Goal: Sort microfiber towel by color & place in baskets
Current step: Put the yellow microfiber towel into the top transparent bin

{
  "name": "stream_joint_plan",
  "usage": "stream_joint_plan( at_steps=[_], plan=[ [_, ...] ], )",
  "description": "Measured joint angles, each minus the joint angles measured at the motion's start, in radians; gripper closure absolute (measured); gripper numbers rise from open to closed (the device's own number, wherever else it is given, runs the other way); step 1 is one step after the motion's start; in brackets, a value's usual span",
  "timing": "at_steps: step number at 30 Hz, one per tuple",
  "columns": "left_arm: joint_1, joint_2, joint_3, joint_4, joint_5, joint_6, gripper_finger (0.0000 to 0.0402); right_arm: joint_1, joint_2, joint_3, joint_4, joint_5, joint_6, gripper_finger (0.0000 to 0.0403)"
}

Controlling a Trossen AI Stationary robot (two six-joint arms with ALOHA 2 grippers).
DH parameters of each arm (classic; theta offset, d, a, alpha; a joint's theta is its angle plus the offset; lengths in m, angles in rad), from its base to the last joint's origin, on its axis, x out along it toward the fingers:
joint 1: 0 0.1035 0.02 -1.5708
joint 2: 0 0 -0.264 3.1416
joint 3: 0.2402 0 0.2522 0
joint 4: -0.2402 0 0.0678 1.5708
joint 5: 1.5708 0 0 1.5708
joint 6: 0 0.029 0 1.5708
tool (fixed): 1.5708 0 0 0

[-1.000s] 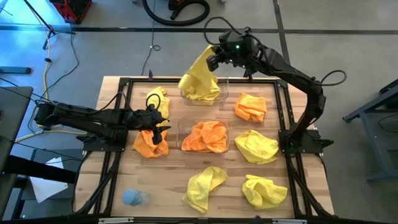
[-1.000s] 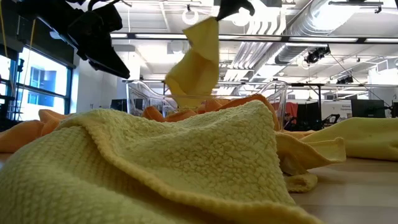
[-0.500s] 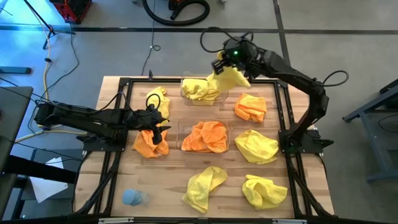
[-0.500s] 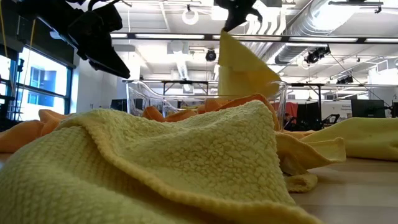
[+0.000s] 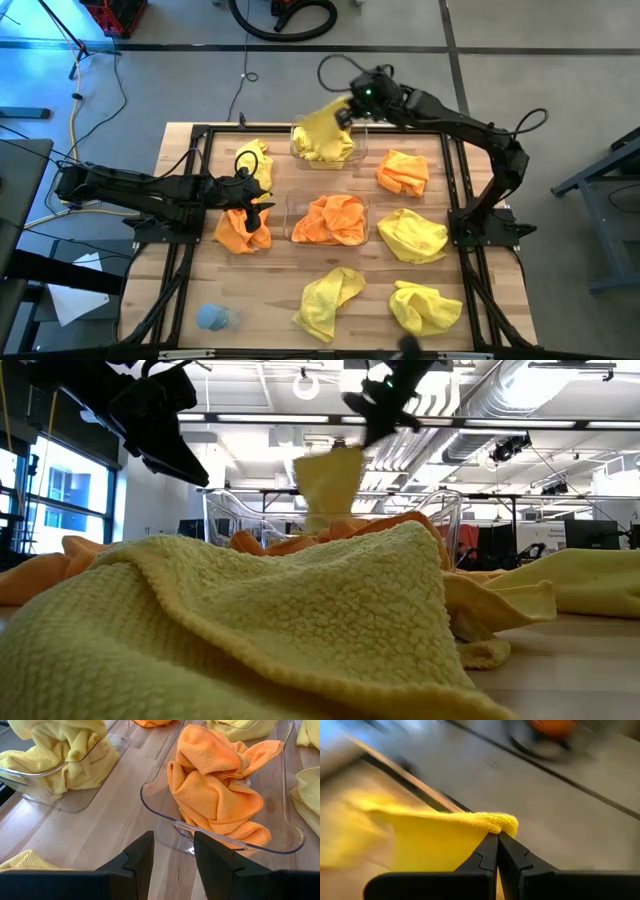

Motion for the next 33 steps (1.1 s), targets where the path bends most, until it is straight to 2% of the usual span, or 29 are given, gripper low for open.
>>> stream_joint_plan(
  at_steps=[3,5,7,11,14,19,22,29,33],
  plan=[
    [0.000,0.000,0.000,0.000,0.000,0.004,0.0275,-0.018,0.000,0.000,-0.211,0.152,0.042,0.0403],
    [0.000,0.000,0.000,0.000,0.000,0.004,0.0275,-0.030,0.000,0.000,-0.291,0.233,0.070,0.0403],
    [0.000,0.000,0.000,0.000,0.000,0.005,0.0275,-0.037,0.000,0.000,-0.309,0.288,0.081,0.0403],
    [0.000,0.000,0.000,0.000,0.000,0.005,0.0275,-0.034,0.000,0.000,-0.226,0.287,0.023,0.0403],
    [0.000,0.000,0.000,0.001,0.000,0.004,0.0275,-0.022,0.000,0.000,-0.146,0.190,-0.002,0.0403],
    [0.000,0.000,0.000,0.001,0.000,0.004,0.0275,-0.020,0.020,0.000,-0.024,-0.195,-0.057,0.0403],
    [0.000,0.000,0.000,0.001,0.000,0.004,0.0275,-0.022,0.054,0.000,0.002,-0.317,-0.078,0.0403],
    [0.000,0.000,0.000,0.001,0.000,-0.011,0.0275,-0.067,0.196,0.000,-0.071,-0.298,0.020,0.0403],
    [0.000,0.000,0.000,0.000,0.000,-0.012,0.0275,-0.073,0.280,0.000,-0.076,-0.308,0.013,0.0403]
  ],
)
